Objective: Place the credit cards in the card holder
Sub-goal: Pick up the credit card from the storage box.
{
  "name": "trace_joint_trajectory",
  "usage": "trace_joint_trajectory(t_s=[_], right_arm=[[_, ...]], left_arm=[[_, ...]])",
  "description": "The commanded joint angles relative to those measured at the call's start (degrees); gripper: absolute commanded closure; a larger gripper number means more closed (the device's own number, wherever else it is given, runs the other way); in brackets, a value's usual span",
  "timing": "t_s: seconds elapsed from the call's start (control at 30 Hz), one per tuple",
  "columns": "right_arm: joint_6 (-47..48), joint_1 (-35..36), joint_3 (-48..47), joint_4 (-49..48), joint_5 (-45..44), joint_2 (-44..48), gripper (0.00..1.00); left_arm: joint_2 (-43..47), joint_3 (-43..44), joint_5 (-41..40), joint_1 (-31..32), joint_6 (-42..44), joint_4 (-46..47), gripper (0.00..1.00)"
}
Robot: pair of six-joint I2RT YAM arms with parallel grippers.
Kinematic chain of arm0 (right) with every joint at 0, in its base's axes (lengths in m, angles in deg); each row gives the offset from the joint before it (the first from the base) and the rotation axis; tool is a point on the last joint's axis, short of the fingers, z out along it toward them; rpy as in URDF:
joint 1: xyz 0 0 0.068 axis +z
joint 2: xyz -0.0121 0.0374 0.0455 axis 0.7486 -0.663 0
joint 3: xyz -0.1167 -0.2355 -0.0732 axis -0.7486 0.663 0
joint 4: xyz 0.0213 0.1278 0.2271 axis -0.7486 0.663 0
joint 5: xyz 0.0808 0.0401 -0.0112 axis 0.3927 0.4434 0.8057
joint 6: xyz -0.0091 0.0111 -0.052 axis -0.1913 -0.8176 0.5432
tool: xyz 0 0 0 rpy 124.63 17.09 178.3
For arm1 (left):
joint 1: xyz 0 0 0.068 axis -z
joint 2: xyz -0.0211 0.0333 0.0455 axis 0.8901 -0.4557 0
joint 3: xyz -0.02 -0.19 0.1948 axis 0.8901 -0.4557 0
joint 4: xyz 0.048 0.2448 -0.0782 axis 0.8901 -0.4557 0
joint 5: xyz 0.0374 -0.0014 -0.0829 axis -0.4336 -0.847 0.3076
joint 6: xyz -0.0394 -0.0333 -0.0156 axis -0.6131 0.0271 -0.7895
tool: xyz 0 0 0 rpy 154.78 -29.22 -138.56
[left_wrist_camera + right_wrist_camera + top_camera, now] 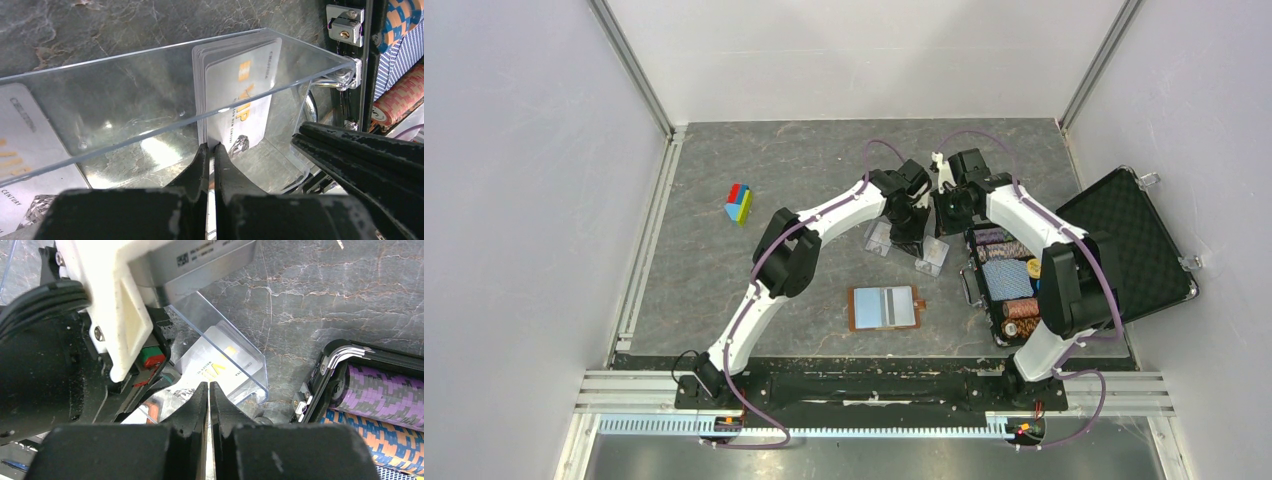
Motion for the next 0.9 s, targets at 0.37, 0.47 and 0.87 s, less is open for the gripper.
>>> trace_joint_trajectory(t_s=[0.37, 0.47, 0.87], right_arm=[[1.1, -0.3, -0.2, -0.7, 0.7, 2.5, 0.92], [1.1, -0.3, -0.2, -0.7, 0.7, 2.5, 0.92], [0.7, -1.0, -0.4, -1.0, 2.4, 3.2, 0.90]], left_arm=[[1.8, 3.4, -11.6, 1.1, 6.4, -7.1, 0.97], [1.1, 5.0, -12.4, 1.5, 7.0, -8.2, 0.97], [3.4, 5.3, -11.6, 2.6, 8.9, -6.7, 0.98]])
